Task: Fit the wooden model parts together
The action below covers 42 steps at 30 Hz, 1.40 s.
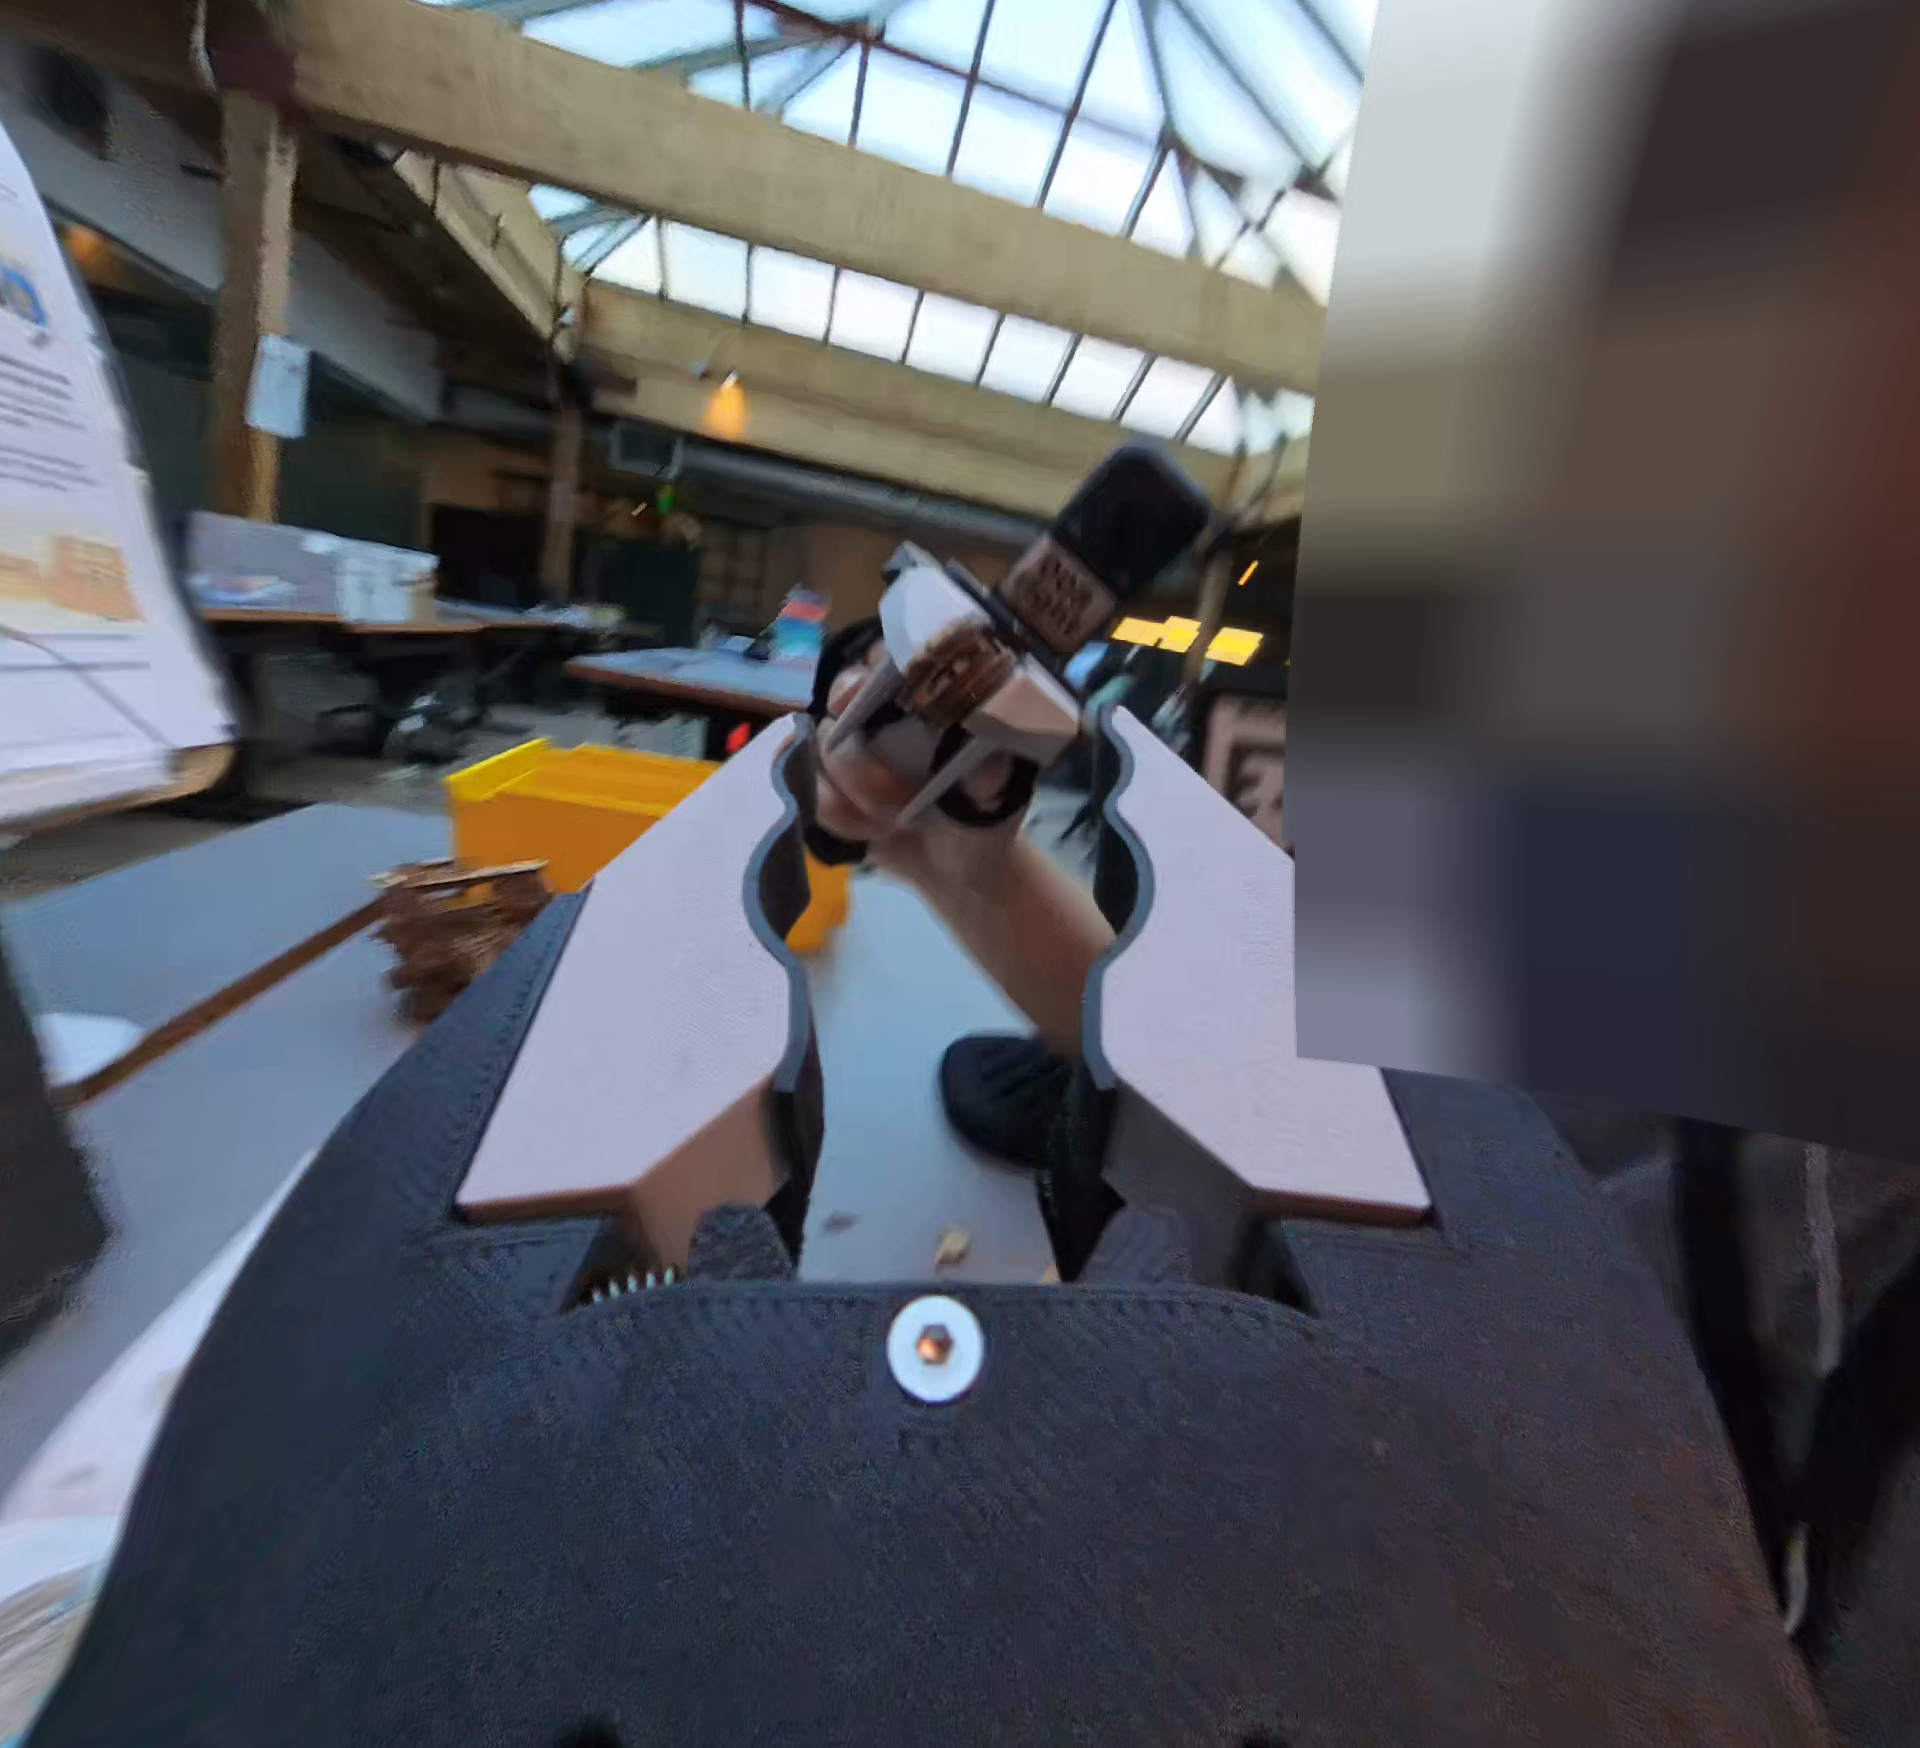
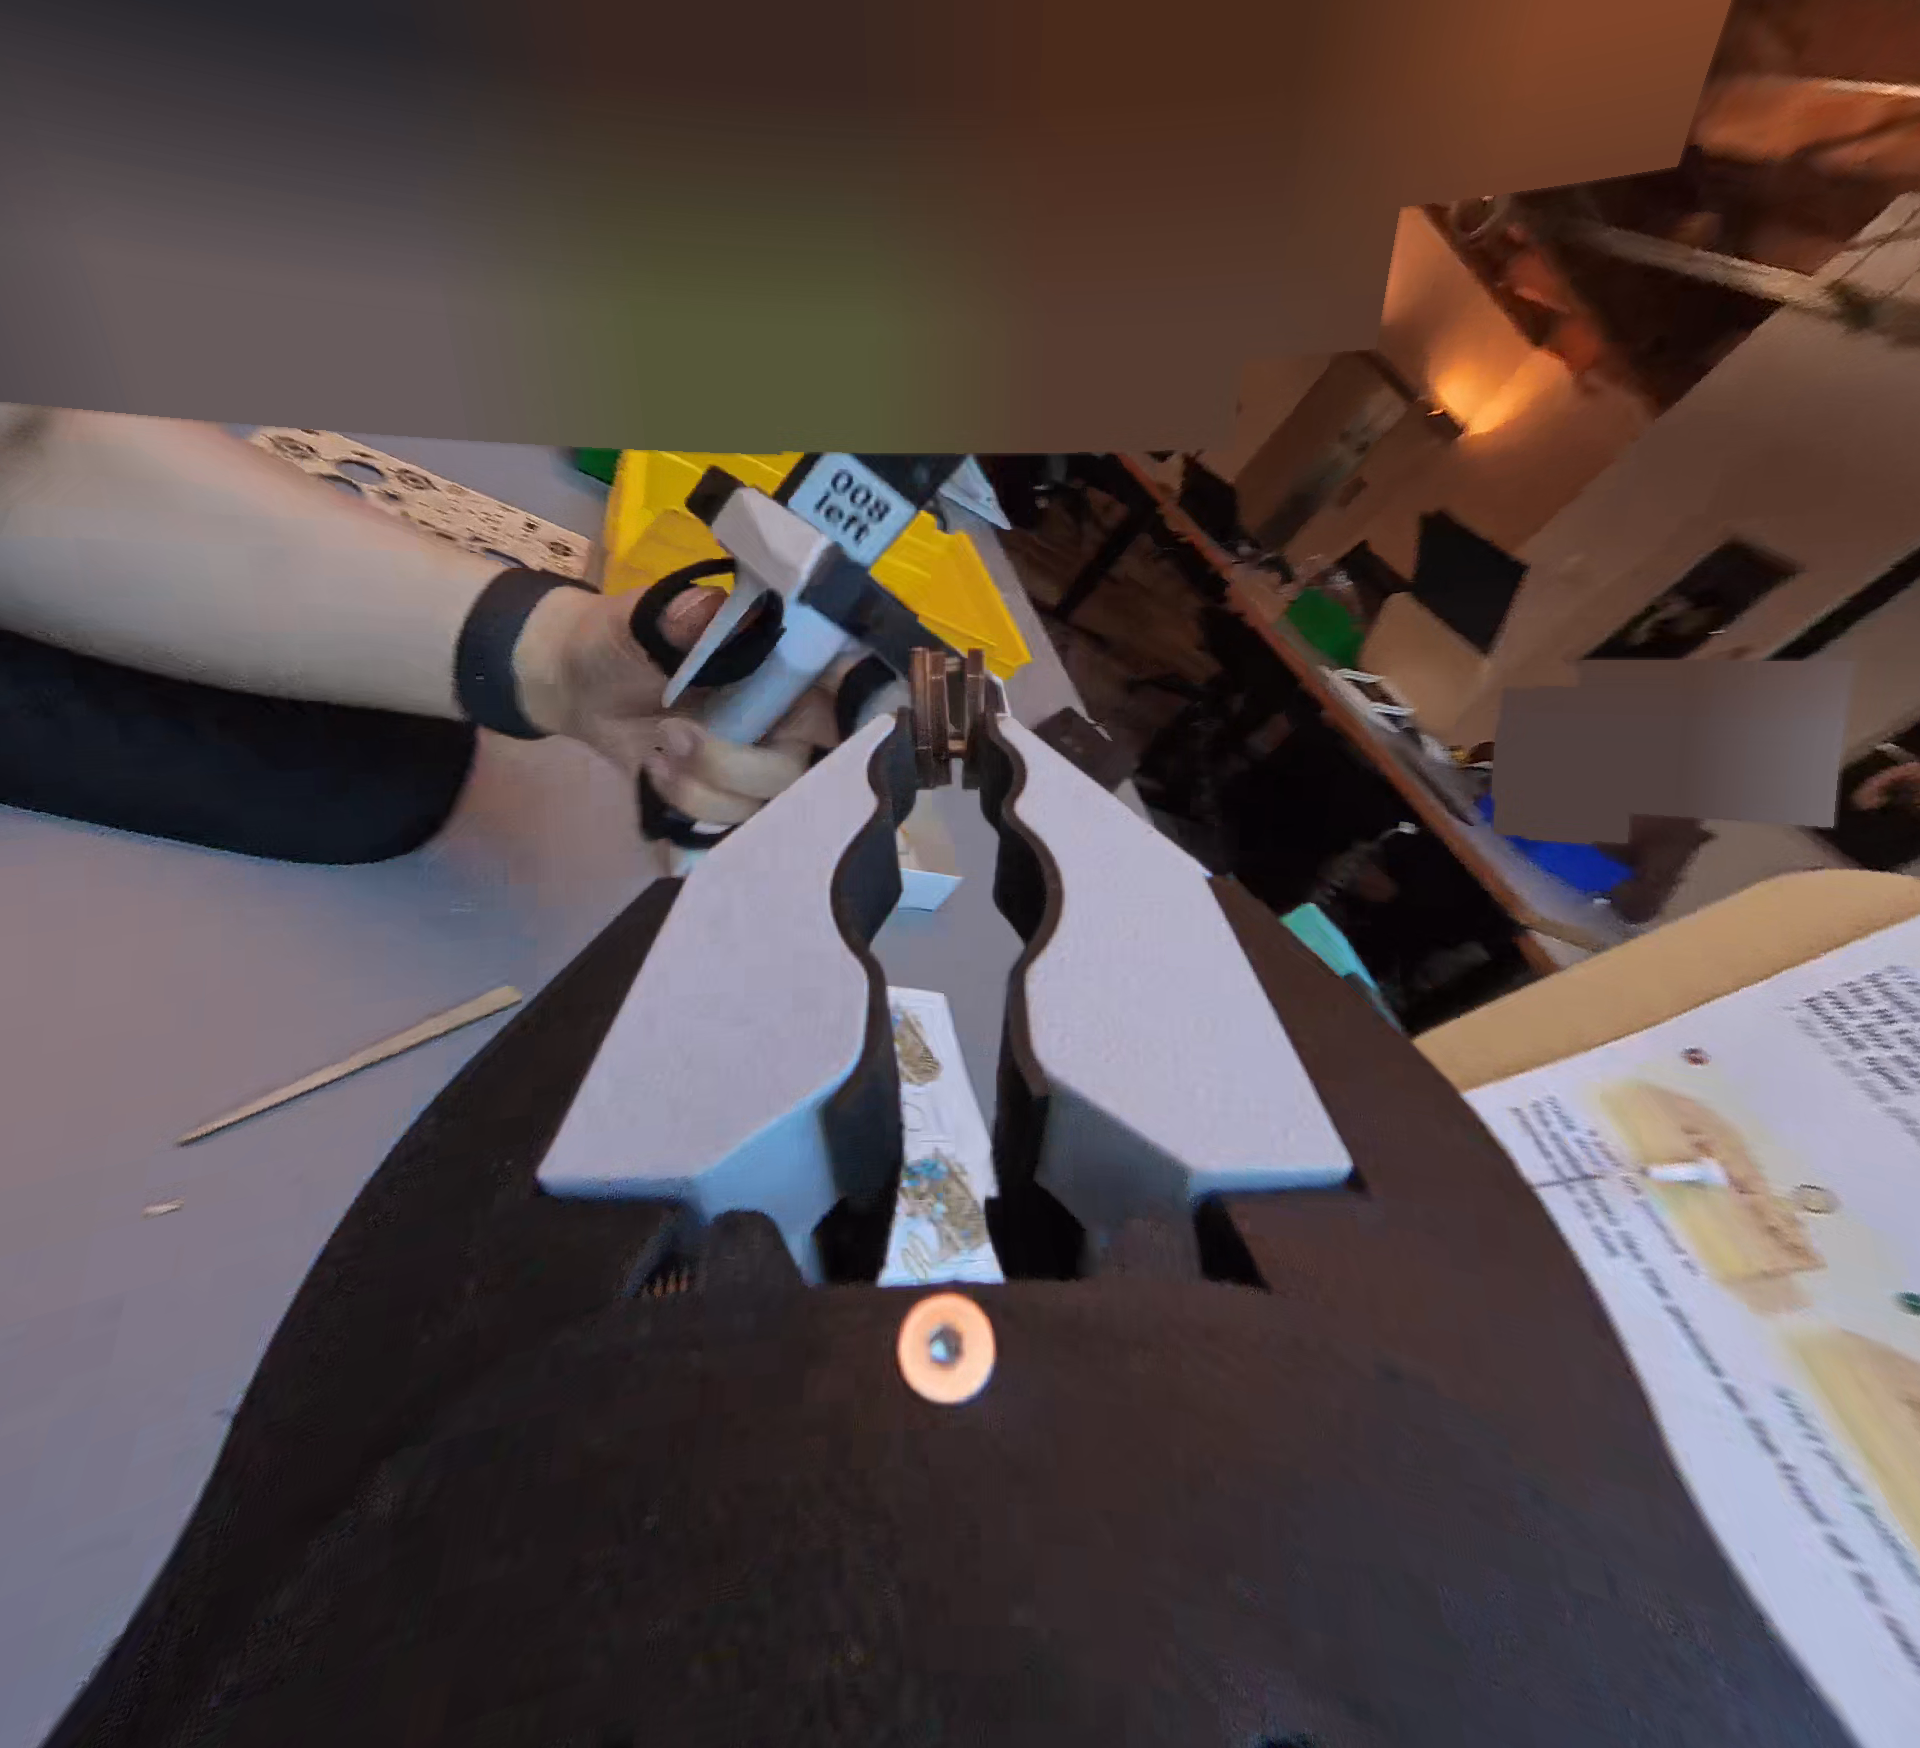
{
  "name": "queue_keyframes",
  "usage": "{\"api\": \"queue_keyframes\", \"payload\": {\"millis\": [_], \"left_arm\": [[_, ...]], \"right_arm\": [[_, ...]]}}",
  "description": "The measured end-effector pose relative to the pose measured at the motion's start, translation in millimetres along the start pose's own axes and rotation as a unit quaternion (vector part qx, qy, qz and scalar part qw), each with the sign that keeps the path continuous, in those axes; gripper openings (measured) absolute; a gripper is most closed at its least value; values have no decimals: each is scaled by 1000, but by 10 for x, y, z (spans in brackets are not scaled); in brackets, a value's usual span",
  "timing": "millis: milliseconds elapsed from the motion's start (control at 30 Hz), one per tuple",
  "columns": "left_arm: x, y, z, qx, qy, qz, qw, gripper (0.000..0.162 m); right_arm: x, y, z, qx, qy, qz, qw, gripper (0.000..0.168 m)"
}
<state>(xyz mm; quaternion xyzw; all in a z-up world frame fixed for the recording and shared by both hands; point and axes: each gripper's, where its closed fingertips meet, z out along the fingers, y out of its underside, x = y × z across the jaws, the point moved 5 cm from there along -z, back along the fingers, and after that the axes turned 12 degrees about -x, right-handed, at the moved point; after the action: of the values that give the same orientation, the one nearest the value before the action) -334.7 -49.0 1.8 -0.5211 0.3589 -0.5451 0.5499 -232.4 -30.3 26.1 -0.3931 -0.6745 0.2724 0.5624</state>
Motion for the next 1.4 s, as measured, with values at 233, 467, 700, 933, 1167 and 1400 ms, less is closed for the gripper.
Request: {"api": "queue_keyframes", "payload": {"millis": [233, 467, 700, 933, 1167, 1400], "left_arm": [[368, -169, 119, -192, -211, 268, 920, 31], [496, -193, 369, -242, -184, 288, 908, 29], [595, -204, 457, -236, -163, 326, 901, 11], [632, -190, 460, -240, -157, 339, 896, 10], [650, -188, 467, -241, -158, 340, 895, 10], [634, -183, 474, -220, -144, 328, 907, 9]], "right_arm": [[-55, -71, -122, 10, -103, 19, 994, 10], [-160, -169, -167, 4, -119, -7, 993, 10], [-161, -204, -209, 33, -148, 16, 988, 10], [-184, -196, -201, 59, -173, 26, 983, 10], [-189, -169, -183, 96, -203, 48, 973, 10], [-190, -174, -201, 96, -182, 19, 978, 10]]}}
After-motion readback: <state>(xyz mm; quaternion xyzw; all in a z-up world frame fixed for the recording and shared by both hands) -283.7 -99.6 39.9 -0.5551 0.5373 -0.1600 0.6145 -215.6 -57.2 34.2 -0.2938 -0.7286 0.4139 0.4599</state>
